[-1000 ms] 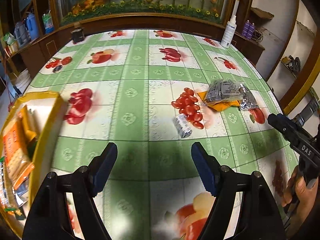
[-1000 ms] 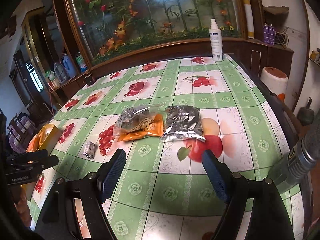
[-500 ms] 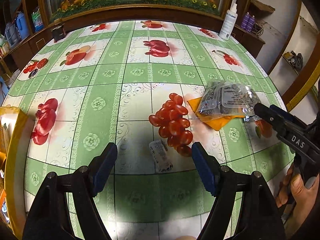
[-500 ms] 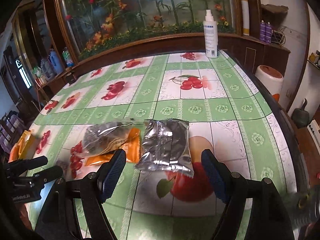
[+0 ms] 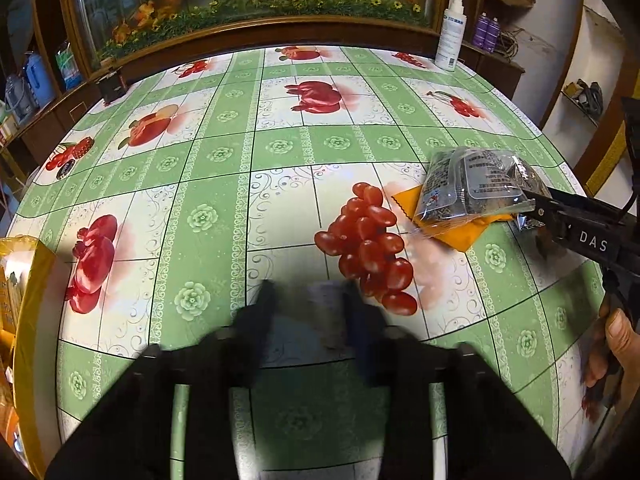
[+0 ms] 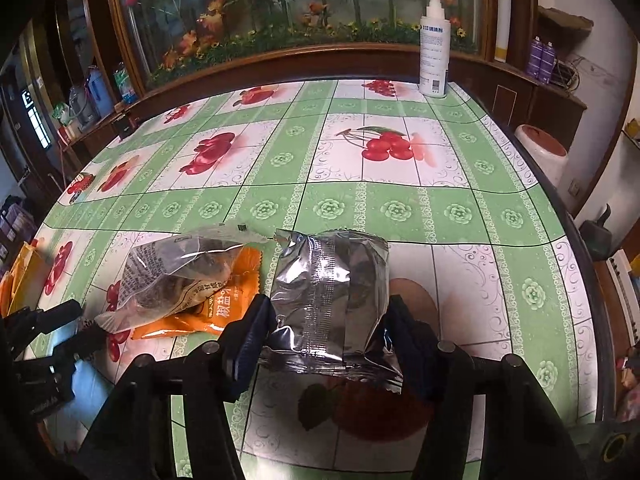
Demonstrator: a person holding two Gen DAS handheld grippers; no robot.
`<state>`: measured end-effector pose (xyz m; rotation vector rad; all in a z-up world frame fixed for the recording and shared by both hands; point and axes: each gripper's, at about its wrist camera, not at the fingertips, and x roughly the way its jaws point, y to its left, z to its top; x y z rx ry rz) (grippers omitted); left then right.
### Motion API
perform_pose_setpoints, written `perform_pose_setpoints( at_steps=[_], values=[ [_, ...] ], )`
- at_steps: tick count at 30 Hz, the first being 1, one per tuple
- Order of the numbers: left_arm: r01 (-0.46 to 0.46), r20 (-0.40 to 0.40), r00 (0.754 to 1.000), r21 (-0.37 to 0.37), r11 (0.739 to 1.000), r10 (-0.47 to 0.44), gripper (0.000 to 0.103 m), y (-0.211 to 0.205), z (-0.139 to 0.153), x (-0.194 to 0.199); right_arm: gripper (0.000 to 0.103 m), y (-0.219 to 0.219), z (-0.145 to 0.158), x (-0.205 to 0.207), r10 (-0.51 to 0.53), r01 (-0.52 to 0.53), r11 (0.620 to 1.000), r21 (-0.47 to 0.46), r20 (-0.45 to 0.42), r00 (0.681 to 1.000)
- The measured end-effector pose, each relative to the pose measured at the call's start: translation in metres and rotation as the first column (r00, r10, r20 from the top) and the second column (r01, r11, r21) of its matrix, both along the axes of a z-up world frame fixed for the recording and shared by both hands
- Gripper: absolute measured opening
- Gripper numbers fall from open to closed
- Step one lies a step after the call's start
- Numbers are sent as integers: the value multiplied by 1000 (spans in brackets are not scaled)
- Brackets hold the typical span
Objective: Organize snacks
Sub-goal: 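Grasp the silver foil bag with the right tool while the left tool grasps a milk candy, then carry the foil bag and milk candy toward the tray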
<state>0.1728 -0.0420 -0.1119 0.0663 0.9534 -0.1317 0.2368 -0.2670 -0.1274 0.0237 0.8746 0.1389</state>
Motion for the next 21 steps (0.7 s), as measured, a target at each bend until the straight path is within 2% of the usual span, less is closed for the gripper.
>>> perform_pose_setpoints(
  at_steps=[4,10,16,21],
  values=[
    [11,-2,1000,-8,1000,-11,11,7,1,-5,61,-6,4,-14,-11,10,1000,27,11,1000],
    [10,11,1000,-67,998,-9,11,23,7,-27,61,-20,14,-46,-29,25,994,104,36,999],
    [-32,67,997,-50,998,36,11,38,30,-55,61,-16,29,-84,-5,-9,983,183,74,997],
    [-90,111,990,-21,996,92,11,54,47,-76,61,12,39,-109,60,-80,972,221,97,993]
  ],
)
